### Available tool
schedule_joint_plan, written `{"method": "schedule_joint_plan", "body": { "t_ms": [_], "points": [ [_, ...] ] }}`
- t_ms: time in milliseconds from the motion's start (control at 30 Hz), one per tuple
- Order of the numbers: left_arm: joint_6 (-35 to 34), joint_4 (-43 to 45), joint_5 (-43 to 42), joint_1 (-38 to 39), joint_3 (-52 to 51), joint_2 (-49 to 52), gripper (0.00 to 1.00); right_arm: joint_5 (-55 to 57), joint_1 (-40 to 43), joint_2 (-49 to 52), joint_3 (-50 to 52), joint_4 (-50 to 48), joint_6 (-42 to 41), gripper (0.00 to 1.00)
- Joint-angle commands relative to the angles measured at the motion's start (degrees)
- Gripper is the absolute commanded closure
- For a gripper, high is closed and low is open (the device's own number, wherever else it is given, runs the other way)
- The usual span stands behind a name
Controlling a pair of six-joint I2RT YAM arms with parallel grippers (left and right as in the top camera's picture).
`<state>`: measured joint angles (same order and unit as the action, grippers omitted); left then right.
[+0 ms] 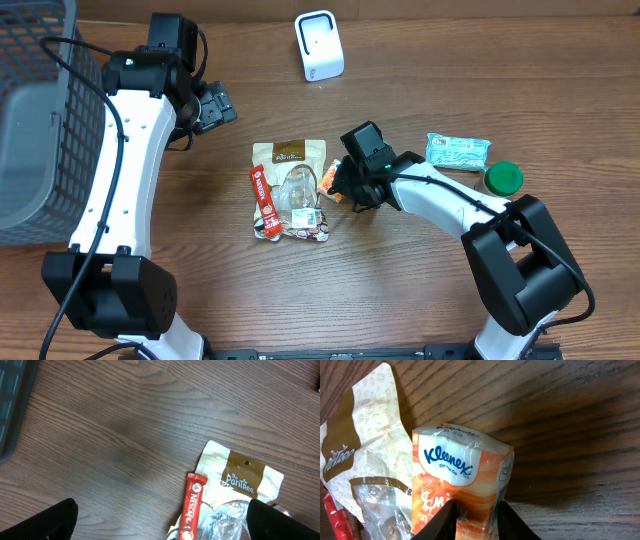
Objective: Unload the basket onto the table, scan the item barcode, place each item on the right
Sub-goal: 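Grasp the orange Kleenex tissue pack with the right gripper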
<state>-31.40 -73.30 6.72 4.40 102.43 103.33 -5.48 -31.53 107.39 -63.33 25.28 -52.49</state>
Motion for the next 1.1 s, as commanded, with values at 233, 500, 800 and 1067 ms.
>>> {"method": "schedule_joint_plan", "body": {
  "t_ms": [233, 500, 800, 1067],
  "points": [
    [0.1, 0.0, 0.8, 0.1, -0.1, 0.5, 0.0, -0.6, 0.9, -2.7, -0.3, -0.2, 3.0, 0.64],
    [0.1, 0.0, 0.8, 0.1, -0.1, 0.5, 0.0, -5.0, 3.5, -2.7, -0.3, 0.2, 2.8, 0.66],
    [0.1, 0.0, 0.8, 0.1, -0.1, 0.5, 0.0, -3.5, 2.6, -2.6, -0.1, 0.3, 3.0, 0.7],
    [0.1, 0.0, 0.8, 0.1, -0.1, 0.5, 0.01, -3.6, 2.6, -2.5, 3.8, -5.3, 2.0, 0.71]
  ]
}}
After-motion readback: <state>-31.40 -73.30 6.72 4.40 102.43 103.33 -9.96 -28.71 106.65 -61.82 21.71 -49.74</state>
